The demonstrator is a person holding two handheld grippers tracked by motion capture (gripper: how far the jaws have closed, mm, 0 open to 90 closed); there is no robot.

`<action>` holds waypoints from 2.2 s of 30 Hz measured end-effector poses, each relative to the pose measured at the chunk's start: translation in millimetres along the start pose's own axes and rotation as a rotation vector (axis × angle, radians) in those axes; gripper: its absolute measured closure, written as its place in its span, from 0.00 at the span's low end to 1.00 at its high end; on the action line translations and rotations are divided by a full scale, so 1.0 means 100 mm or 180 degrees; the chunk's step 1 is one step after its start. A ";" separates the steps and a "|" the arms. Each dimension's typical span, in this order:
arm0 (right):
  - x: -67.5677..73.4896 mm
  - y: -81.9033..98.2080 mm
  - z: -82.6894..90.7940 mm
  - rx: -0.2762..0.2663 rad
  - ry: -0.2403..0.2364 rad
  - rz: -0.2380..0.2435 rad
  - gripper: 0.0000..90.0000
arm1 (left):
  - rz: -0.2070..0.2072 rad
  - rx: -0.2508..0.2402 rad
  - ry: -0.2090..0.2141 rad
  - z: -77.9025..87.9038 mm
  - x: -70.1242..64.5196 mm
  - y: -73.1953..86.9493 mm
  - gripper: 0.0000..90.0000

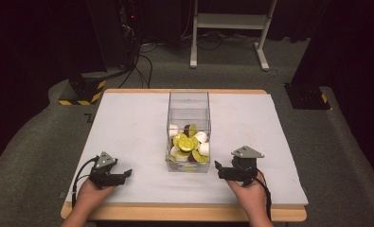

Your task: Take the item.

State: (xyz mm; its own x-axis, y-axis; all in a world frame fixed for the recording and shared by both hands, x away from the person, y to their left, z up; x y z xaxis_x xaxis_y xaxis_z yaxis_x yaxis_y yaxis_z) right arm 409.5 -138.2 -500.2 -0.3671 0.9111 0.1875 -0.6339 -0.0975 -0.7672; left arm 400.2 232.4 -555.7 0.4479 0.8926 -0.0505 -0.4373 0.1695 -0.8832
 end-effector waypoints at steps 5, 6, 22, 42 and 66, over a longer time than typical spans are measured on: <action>0.09 -0.11 0.10 -0.0098 -0.0123 0.0052 0.10 | -0.0003 0.0002 0.0001 0.00 0.00 0.00 0.25; 0.11 -0.14 0.12 -0.0110 -0.0148 0.0064 0.10 | -0.0002 0.0003 0.0000 0.00 0.00 0.00 0.25; 0.47 -0.37 0.12 -0.0147 -0.0422 0.0119 0.14 | 0.0004 -0.0002 0.0001 0.00 0.00 0.00 0.25; 0.80 -0.49 -0.10 -0.0083 -0.0571 0.0280 0.17 | 0.0000 0.0001 0.0004 0.00 0.00 0.00 0.25; 1.01 -0.60 -0.37 0.0028 -0.0684 0.0400 0.28 | 0.0000 0.0001 0.0004 0.00 0.00 0.00 0.25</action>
State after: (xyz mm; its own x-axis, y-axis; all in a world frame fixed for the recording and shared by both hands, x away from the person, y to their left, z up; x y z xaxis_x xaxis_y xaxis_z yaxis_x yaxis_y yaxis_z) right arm 436.1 -25.6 -457.7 -0.5792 0.7856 0.2178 -0.5798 -0.2091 -0.7875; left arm 400.1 232.4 -555.7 0.4489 0.8921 -0.0511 -0.4375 0.1696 -0.8831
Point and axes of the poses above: each handheld gripper's, and its own axes: z roughly backward along the jaws, y roughly out of its underside, x roughly to its left, the point moved 8 cm from there along -z, roughly forward along the jaws, and after that the axes turned 14 degrees about -z, right-handed, at the moved point
